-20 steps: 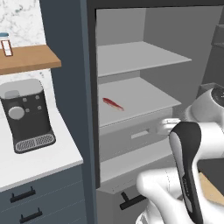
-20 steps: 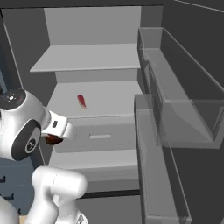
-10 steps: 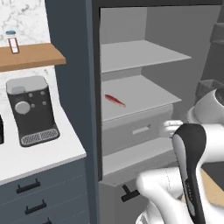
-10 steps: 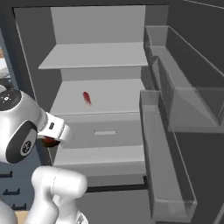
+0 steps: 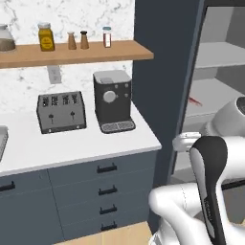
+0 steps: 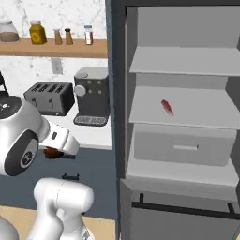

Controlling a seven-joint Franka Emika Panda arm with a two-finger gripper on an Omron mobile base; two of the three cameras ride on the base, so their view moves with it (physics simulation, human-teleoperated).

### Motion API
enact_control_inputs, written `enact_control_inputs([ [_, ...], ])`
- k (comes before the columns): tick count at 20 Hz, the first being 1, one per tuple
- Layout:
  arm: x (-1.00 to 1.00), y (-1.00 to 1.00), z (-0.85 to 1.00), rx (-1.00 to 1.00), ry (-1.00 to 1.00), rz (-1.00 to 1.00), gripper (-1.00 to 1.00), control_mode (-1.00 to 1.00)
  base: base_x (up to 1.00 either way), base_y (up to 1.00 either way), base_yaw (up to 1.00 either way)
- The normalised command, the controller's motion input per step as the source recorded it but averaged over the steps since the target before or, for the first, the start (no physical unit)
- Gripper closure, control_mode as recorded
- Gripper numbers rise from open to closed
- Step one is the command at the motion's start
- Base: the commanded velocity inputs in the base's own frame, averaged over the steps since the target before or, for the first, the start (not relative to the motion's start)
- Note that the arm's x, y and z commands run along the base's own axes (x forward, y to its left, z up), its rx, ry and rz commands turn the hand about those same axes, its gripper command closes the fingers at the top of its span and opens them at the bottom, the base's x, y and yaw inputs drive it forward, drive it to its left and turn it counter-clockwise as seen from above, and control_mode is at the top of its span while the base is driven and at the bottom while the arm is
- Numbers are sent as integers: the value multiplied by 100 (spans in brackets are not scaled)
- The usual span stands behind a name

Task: Place one bell pepper and one steak in each tupperware on the nearby counter, to pack two identical lunches.

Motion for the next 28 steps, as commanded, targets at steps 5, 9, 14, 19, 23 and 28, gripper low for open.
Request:
enact_control_inputs([
  [5,0,0,0,0,0,0,100,100,-16,100,35],
  [9,0,0,0,0,0,0,100,100,54,100,18],
  [14,0,0,0,0,0,0,100,100,74,100,0],
  [19,0,0,0,0,0,0,100,100,38,95,-14],
  [23,0,0,0,0,0,0,100,100,18,91,-24],
  [28,0,0,0,0,0,0,100,100,29,67,-24],
])
